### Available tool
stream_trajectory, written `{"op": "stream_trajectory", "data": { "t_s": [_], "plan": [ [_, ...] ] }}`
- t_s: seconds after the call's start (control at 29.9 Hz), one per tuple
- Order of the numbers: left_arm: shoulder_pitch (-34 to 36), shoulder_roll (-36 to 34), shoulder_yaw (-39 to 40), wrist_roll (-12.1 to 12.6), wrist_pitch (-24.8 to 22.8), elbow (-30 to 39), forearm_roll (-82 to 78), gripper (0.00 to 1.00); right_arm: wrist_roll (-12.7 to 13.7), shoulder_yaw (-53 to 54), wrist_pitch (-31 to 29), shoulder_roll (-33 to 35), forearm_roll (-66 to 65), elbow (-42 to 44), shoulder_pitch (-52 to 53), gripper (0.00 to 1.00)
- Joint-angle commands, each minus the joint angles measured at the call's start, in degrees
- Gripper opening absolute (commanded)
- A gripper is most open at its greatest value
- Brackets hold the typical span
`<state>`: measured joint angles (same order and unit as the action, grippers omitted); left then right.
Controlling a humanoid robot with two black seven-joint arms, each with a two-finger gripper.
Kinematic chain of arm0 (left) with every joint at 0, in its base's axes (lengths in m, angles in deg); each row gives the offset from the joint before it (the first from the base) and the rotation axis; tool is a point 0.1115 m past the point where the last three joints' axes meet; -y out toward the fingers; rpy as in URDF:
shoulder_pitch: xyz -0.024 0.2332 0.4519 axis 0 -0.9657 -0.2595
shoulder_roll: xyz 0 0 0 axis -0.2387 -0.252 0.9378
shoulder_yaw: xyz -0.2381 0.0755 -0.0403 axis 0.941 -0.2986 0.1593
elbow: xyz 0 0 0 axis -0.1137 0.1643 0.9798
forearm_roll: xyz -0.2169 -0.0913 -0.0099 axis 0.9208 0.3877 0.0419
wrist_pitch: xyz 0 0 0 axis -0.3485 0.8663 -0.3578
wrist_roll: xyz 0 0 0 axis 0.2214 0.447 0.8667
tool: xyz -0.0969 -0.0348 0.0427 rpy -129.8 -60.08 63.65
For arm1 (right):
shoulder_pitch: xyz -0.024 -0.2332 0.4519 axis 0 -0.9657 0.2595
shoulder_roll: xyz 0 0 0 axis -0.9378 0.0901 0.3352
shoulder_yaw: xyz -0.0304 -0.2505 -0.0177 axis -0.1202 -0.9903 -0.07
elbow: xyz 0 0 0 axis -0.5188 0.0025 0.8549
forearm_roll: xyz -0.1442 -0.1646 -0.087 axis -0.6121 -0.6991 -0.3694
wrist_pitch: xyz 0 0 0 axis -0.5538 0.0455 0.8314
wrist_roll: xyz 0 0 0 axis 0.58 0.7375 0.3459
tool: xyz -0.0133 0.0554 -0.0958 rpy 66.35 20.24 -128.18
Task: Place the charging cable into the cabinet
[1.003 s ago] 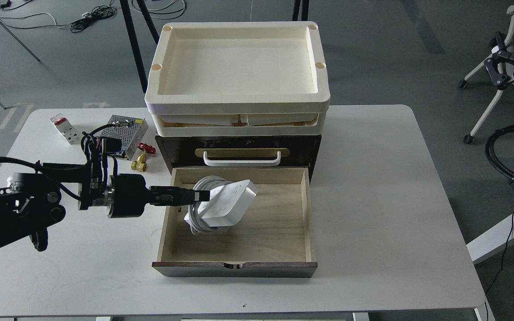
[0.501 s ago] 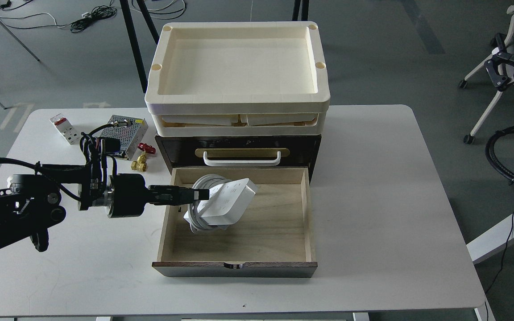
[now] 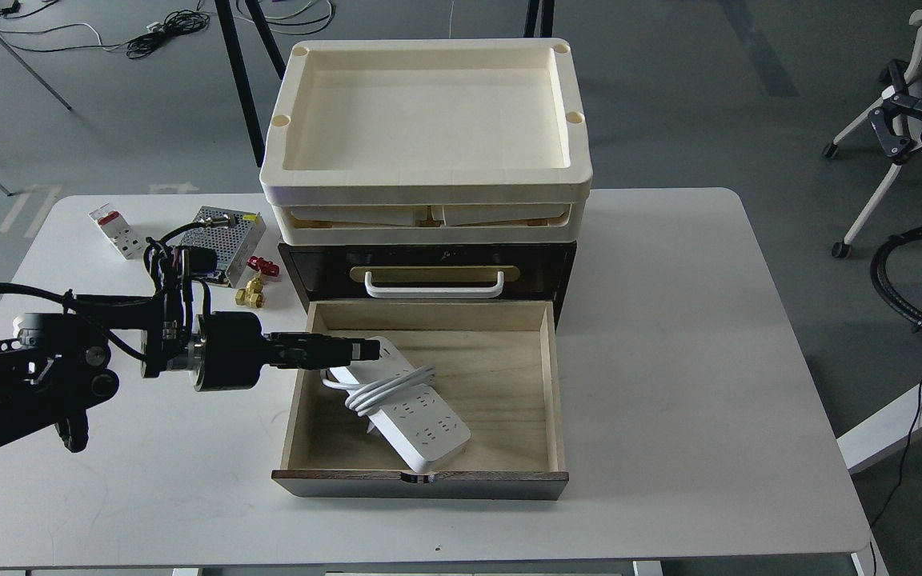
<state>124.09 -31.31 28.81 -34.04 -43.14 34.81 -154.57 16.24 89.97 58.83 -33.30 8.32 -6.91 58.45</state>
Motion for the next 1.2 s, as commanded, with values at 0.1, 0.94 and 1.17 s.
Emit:
{"op": "stream_trajectory", "data": {
  "t_s": [0.1,0.94,1.17],
  "plan": [
    [0.18,-1.05,0.98,0.01,-0.19,0.28,0.62,0.46,0.00,0.08,0.00,-0.06,0.00,-0.09,0.00,0.99],
    [-1.50,-14.34,27.68,0.01,-9.29,-12.00,67.49,0.70,0.53,-2.46,0.00,-4.01,-9.32,2.98,14.06,0.99],
    [0.88,1.65,33.59,0.01,-9.29,-35.74,73.75,0.72,-0.09,-1.50,0.00,-8.49,-9.23,3.16,13.89,0.99]
  ]
}}
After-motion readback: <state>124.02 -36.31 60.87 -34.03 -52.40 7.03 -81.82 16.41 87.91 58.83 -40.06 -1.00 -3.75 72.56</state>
